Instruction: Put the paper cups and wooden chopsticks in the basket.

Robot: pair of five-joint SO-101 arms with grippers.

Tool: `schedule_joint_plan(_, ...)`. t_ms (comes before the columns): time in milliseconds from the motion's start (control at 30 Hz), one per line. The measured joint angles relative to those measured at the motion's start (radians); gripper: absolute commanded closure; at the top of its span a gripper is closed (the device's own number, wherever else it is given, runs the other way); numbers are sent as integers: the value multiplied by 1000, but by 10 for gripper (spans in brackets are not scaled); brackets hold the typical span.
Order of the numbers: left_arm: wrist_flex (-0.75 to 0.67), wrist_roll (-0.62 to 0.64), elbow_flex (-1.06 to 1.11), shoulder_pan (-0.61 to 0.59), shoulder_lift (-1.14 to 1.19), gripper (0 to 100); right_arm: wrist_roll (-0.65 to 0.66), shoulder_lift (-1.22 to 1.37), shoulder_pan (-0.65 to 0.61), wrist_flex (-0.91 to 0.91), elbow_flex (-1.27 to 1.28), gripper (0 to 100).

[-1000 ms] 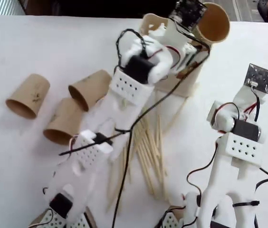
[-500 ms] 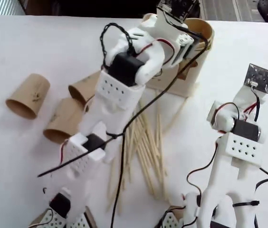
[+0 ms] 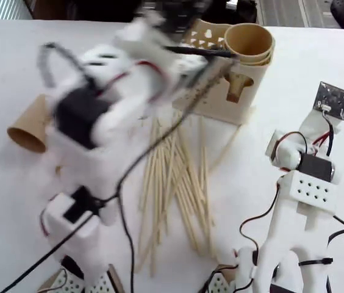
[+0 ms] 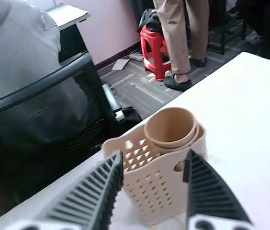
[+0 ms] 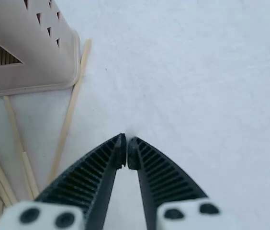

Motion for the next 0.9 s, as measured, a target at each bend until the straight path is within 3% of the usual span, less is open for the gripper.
schedule_joint_plan(233, 98, -78, 0, -341, -92, 788, 0, -2, -43, -54, 63, 974)
schedule_joint_plan(433, 98, -241, 11, -623, -95, 786, 0, 0, -51, -92, 78, 974)
schedule_joint_plan(733, 98, -480, 261, -830, -203, 786, 0, 0, -58, -92, 80, 974)
schedule_joint_plan(900, 98, -710, 483, -902, -261, 785, 0, 0, -55, -92, 80, 974)
